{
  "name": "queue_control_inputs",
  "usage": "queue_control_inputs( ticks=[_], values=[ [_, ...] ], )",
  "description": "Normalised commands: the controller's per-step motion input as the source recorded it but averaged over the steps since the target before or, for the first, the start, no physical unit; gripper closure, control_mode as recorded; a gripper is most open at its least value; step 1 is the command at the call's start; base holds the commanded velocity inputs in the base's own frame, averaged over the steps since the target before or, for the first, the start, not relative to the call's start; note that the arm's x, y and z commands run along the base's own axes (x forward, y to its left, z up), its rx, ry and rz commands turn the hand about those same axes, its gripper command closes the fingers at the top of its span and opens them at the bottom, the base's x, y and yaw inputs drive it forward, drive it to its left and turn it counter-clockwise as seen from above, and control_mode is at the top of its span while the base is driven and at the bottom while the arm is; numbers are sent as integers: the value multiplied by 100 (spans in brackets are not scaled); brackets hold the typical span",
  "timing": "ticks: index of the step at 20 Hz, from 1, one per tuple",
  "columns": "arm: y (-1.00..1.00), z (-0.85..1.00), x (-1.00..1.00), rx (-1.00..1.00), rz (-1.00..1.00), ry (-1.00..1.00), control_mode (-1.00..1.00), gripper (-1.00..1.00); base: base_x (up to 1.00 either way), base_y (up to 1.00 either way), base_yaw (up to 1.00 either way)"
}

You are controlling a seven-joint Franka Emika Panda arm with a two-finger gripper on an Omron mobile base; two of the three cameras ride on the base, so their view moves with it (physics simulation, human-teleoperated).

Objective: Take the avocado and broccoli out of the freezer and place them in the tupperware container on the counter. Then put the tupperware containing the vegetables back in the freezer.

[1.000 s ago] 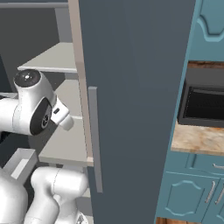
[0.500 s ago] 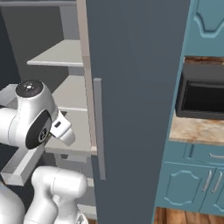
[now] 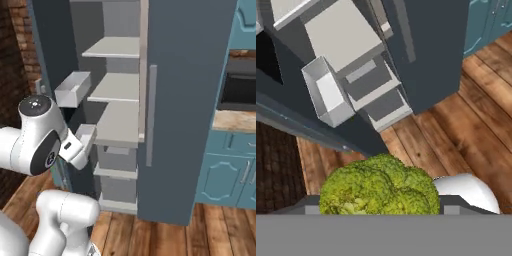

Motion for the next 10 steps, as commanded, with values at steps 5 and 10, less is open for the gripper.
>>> queue_control_inputs(
  ticks=[5,10],
  values=[
    [0,0,0,0,0,0,100,100,-61,100,-17],
    [0,0,0,0,0,0,100,100,-20,100,-15]
  ],
)
